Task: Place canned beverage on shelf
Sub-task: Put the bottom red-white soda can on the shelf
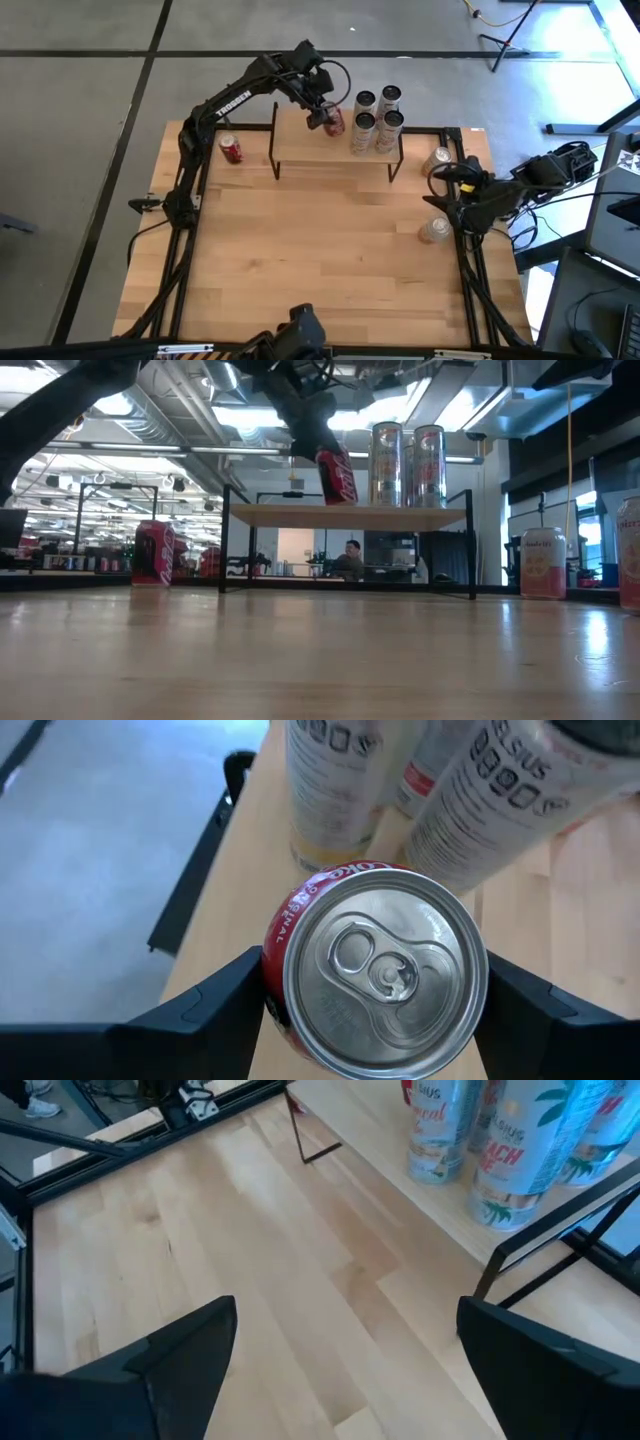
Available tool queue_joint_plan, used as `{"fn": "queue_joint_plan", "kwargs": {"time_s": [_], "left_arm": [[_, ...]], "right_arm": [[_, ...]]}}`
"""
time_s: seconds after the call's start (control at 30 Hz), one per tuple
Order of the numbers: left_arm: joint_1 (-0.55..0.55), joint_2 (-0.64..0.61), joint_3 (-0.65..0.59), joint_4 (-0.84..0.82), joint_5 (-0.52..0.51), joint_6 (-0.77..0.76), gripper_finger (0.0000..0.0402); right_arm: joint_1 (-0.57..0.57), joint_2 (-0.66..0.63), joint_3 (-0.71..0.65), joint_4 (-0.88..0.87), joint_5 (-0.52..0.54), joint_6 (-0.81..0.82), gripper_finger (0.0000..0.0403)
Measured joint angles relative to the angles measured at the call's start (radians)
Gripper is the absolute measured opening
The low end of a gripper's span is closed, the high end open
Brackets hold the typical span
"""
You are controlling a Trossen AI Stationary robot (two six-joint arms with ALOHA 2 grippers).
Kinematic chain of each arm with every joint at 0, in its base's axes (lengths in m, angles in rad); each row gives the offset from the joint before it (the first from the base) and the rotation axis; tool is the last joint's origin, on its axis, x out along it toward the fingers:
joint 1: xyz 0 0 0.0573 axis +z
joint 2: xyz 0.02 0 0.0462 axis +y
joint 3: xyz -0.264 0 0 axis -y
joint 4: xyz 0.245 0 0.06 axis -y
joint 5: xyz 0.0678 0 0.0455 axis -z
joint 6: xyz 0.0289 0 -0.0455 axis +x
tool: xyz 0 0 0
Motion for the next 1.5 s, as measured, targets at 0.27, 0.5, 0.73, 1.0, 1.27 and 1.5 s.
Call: {"fn": "queue_joint_plan", "kwargs": {"time_s": [0.27,0.5,0.73,1.0,1.27,1.5], "left_arm": [[-0.004,0.000,-0.048,0.024,0.016,-0.006,0.0287],[-0.029,-0.005,-0.084,0.081,-0.004,0.000,0.0297],[-0.053,-0.002,-0.087,0.134,-0.056,-0.002,0.0299],[-0.062,-0.002,-0.087,0.146,-0.072,0.000,0.0300],[-0.065,-0.001,-0.087,0.147,-0.045,-0.003,0.0301],[-0.066,-0.001,-0.087,0.148,-0.042,-0.024,0.0327]], "right_arm": [[0.000,0.000,0.000,0.000,0.017,0.005,0.0365],[0.000,0.000,0.000,0.000,0.017,0.012,0.0365],[0.000,0.000,0.000,0.000,0.016,0.026,0.0365],[0.000,0.000,0.000,0.000,0.016,0.026,0.0365],[0.000,0.000,0.000,-0.004,0.010,0.023,0.0365],[0.000,-0.001,0.000,-0.010,-0.014,0.023,0.0365]]}}
